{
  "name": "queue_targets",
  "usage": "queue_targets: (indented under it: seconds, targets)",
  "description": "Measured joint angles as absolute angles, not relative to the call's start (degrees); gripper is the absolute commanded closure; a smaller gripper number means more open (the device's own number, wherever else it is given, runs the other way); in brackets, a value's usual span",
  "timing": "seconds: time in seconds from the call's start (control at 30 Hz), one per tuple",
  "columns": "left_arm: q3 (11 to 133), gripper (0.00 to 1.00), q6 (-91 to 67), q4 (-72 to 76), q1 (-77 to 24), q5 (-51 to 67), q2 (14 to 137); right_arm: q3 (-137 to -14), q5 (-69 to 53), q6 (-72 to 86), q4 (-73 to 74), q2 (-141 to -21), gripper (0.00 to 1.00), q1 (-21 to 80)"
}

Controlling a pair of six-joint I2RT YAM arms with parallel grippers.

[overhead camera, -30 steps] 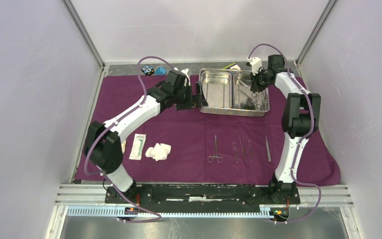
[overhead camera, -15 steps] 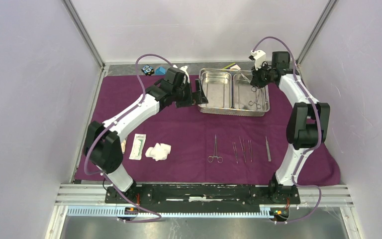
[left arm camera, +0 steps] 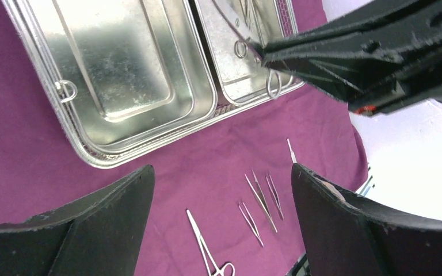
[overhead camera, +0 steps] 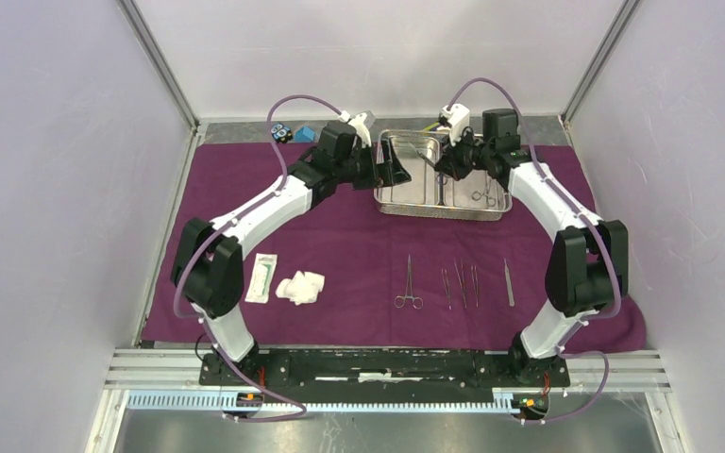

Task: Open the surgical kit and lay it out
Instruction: Place the medical item in the surgical kit.

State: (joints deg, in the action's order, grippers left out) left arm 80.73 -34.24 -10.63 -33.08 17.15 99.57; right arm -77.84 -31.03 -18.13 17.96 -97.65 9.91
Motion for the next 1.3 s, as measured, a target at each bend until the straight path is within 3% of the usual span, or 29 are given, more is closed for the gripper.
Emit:
queue_targets:
  seconds: [0.3,0.5,1.3]
  targets:
    - [80.73,0.09,-35.57,-1.85,-32.82,20.64,104.79,-73.10,-34.63,-13.23,13.78,-94.41,1.00,13.52]
    - [81.52,0.17,-37.63,2.39,-32.80,21.47,107.07,-71.50,-36.07,-11.49,12.84,-93.58,1.00,14.26]
    - [82.59,0.71,-46.35,9.47,-31.46,25.69,113.06,-68.93,-36.18,-10.72,11.40,-92.29,1.00,14.63]
